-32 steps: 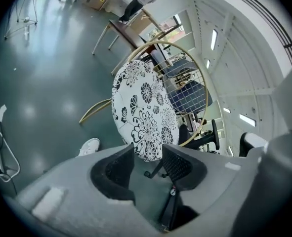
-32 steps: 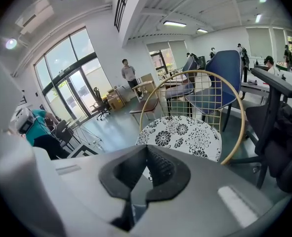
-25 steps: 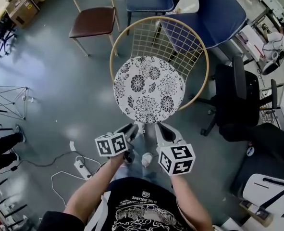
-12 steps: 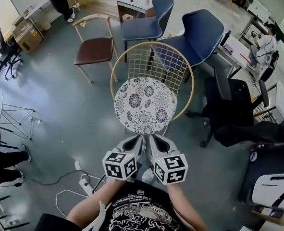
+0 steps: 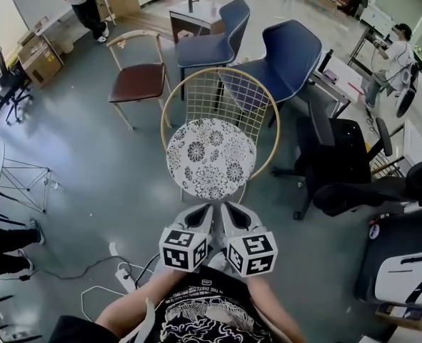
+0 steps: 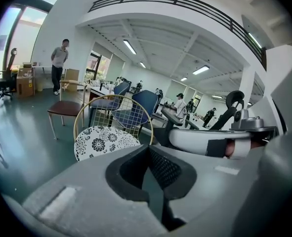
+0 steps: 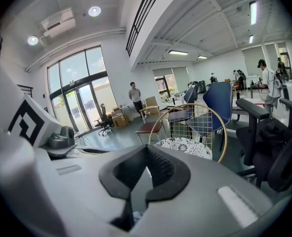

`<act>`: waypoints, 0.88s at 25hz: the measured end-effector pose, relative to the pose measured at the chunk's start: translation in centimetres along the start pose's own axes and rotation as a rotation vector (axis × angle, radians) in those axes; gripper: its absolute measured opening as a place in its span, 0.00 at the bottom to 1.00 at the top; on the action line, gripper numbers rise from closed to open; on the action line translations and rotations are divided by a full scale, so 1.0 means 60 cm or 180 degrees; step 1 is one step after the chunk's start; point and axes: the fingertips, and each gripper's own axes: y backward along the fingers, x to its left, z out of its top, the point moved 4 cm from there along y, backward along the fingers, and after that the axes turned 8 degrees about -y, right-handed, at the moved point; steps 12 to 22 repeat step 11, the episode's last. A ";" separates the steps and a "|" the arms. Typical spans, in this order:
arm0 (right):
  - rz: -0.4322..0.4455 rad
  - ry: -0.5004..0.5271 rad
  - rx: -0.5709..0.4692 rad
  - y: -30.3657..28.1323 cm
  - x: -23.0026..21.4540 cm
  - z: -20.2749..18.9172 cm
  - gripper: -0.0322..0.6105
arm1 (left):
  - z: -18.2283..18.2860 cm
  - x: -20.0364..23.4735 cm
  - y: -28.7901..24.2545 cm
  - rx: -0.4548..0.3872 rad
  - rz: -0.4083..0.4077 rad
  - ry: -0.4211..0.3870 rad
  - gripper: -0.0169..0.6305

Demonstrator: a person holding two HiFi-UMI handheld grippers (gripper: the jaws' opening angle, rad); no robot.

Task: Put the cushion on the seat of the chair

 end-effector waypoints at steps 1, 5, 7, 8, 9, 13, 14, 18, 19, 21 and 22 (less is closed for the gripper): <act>-0.0005 0.0005 -0.0008 0.002 0.000 0.001 0.05 | 0.000 0.000 0.001 -0.0001 0.0005 0.0003 0.02; -0.0018 0.0006 -0.0012 0.007 0.002 -0.007 0.05 | -0.005 -0.003 0.004 0.0003 -0.0002 -0.0004 0.02; -0.0017 0.0002 -0.0010 0.009 0.003 -0.017 0.05 | -0.015 -0.004 0.005 0.0009 -0.0010 -0.0011 0.02; -0.0017 -0.0003 -0.0011 0.010 0.003 -0.021 0.05 | -0.019 -0.005 0.005 0.0011 -0.0013 -0.0014 0.02; -0.0018 -0.0009 -0.0012 0.011 0.002 -0.024 0.05 | -0.021 -0.006 0.005 0.0012 -0.0015 -0.0017 0.02; -0.0020 -0.0022 -0.0015 0.011 0.001 -0.027 0.05 | -0.024 -0.007 0.005 0.0012 -0.0019 -0.0022 0.02; -0.0020 -0.0022 -0.0015 0.011 0.001 -0.027 0.05 | -0.024 -0.007 0.005 0.0012 -0.0019 -0.0022 0.02; -0.0020 -0.0022 -0.0015 0.011 0.001 -0.027 0.05 | -0.024 -0.007 0.005 0.0012 -0.0019 -0.0022 0.02; -0.0020 -0.0022 -0.0015 0.011 0.001 -0.027 0.05 | -0.024 -0.007 0.005 0.0012 -0.0019 -0.0022 0.02; -0.0020 -0.0022 -0.0015 0.011 0.001 -0.027 0.05 | -0.024 -0.007 0.005 0.0012 -0.0019 -0.0022 0.02; -0.0020 -0.0022 -0.0015 0.011 0.001 -0.027 0.05 | -0.024 -0.007 0.005 0.0012 -0.0019 -0.0022 0.02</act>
